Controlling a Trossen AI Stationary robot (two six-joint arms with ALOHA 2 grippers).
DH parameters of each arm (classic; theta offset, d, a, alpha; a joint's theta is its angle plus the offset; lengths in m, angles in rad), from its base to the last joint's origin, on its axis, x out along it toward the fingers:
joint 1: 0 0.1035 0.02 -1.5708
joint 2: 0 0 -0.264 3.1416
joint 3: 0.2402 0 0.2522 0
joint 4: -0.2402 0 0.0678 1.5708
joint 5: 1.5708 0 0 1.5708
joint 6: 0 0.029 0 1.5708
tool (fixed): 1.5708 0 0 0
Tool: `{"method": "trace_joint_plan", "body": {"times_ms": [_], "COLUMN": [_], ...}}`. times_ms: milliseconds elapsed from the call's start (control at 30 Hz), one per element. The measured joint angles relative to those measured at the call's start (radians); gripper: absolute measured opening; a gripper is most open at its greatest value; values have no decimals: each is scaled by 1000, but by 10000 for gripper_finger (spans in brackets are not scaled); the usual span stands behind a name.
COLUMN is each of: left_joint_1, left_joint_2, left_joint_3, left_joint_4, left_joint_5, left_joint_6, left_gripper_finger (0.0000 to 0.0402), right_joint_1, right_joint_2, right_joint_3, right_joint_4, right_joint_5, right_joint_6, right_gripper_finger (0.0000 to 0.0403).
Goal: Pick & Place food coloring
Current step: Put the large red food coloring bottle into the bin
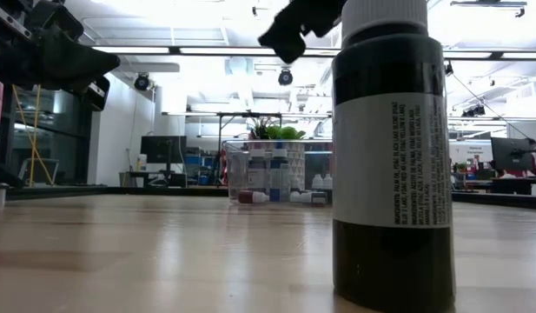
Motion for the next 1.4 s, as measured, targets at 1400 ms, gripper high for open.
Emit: {"method": "trace_joint_plan", "body": {"times_ms": [1400], "left_joint_1": [0], "left_joint_2": [0], "left_joint_3": [0], "left_joint_4": [0], "left_joint_5": [0], "left_joint_6": [0], "left_gripper_finger": [0], "right_joint_1": [473], "right_joint_2": [741], "right_joint_3": [876], "right_joint_4": [-235], "right_joint_5": [420], "right_joint_6": [29], "right_gripper_finger": [201]}}
